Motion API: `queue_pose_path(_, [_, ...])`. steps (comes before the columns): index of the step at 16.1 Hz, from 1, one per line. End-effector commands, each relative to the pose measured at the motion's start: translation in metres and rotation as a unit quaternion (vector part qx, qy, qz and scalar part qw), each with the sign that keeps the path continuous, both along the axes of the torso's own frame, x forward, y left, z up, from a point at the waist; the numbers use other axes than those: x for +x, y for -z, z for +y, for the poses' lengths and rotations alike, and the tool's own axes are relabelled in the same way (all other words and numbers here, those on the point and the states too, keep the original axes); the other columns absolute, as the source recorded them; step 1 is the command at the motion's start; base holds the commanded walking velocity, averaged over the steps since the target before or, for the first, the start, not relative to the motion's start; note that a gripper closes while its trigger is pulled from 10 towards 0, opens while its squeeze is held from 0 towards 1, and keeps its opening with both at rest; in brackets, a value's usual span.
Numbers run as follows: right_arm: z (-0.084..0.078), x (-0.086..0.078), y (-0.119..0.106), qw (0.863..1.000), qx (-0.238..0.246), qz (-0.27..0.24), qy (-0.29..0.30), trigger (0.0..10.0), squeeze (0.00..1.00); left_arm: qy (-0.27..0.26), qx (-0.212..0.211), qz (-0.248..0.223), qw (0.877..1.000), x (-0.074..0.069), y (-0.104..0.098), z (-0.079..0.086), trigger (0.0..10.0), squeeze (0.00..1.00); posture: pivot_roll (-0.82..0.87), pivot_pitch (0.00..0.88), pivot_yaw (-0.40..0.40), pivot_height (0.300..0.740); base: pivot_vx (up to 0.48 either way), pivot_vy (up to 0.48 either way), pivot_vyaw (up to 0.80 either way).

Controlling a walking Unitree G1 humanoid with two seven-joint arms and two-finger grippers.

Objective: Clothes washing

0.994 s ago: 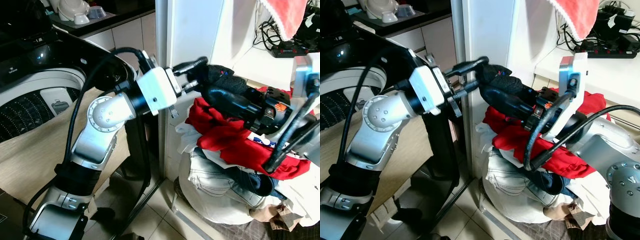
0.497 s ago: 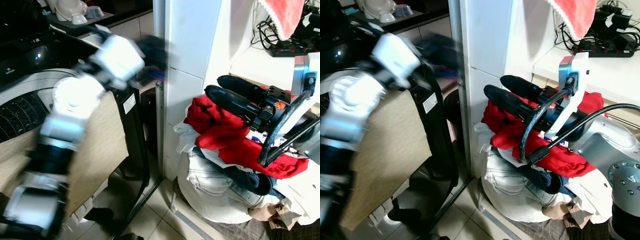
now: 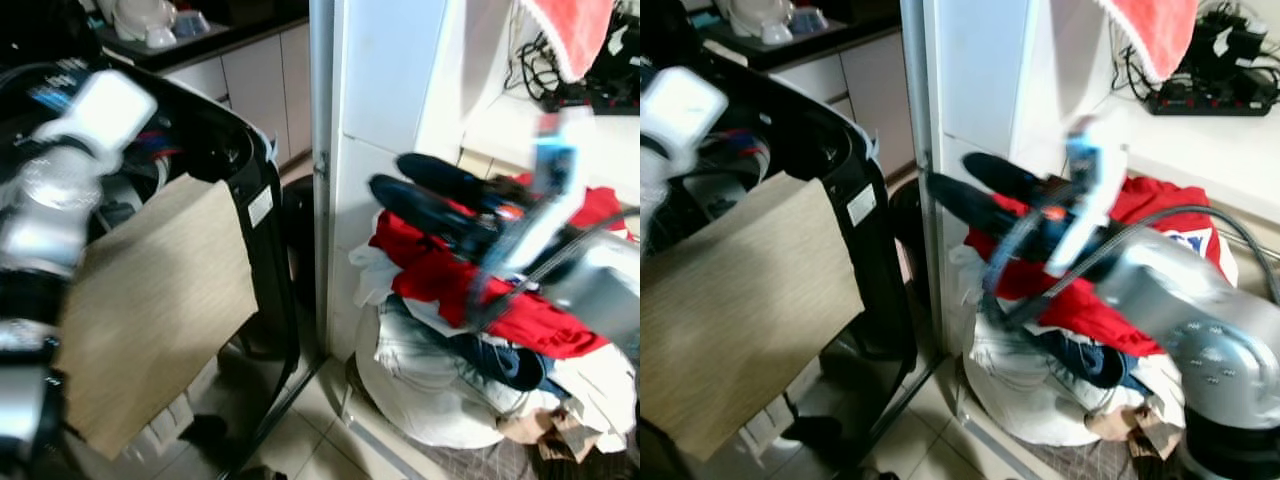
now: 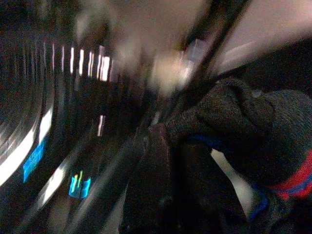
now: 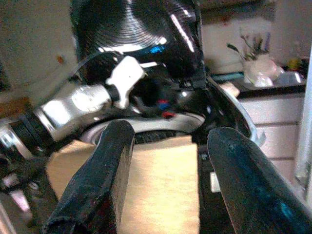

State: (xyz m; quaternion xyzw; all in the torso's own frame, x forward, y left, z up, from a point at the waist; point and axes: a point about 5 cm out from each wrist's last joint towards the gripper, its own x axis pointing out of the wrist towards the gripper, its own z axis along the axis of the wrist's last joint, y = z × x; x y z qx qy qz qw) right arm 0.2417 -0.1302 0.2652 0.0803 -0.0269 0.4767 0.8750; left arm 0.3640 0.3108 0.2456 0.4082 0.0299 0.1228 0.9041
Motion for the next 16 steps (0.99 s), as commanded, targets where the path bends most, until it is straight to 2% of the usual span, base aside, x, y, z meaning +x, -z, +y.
queue_pose_path(1, [0.011,-0.002,0.002,0.999,-0.031,-0.004,-0.002,10.0,0.00,-0.033,-0.054,0.034,0.997,-0.003,0.016,0.017,10.0,0.00,-0.14,0.000,0.062,0.740,0.000,0.000,0.00])
queue_pose_path(2, [0.019,-0.005,0.004,0.999,-0.040,-0.010,-0.011,10.0,0.00,-0.019,-0.108,0.037,0.993,-0.003,0.025,0.018,10.0,0.00,-0.15,0.000,0.061,0.740,0.000,0.000,0.00])
queue_pose_path(3, [0.020,-0.005,0.004,0.999,-0.040,-0.011,-0.012,10.0,0.00,-0.018,-0.119,0.033,0.992,-0.003,0.025,0.018,10.0,0.00,-0.15,0.000,0.061,0.740,0.000,0.000,0.00])
queue_pose_path(4, [0.024,-0.007,0.005,0.999,-0.043,-0.013,-0.017,10.0,0.00,0.002,-0.118,0.047,0.992,-0.001,0.027,0.014,10.0,1.00,-0.15,0.000,0.062,0.740,0.000,0.000,0.00])
queue_pose_path(7, [0.030,-0.008,0.009,0.998,-0.055,-0.012,-0.017,10.0,0.00,0.009,-0.120,0.060,0.991,0.004,0.031,0.010,10.0,1.00,-0.15,0.000,0.064,0.740,0.000,0.000,0.00])
queue_pose_path(13, [0.028,-0.006,0.016,0.997,-0.075,-0.001,0.009,10.0,0.00,0.022,-0.123,0.068,0.990,0.006,0.031,0.011,10.0,1.00,-0.16,0.000,0.069,0.740,0.000,0.000,0.00])
queue_pose_path(15, [0.025,-0.003,0.021,0.995,-0.094,0.006,0.028,10.0,0.00,0.021,-0.126,0.078,0.989,0.005,0.034,0.013,10.0,1.00,-0.16,0.000,0.067,0.740,0.000,0.000,0.00])
queue_pose_path(16, [0.020,0.005,0.030,0.987,-0.141,0.011,0.070,10.0,0.00,0.011,-0.107,0.097,0.989,0.002,0.037,0.017,10.0,1.00,-0.16,0.000,0.066,0.740,0.000,0.000,0.00])
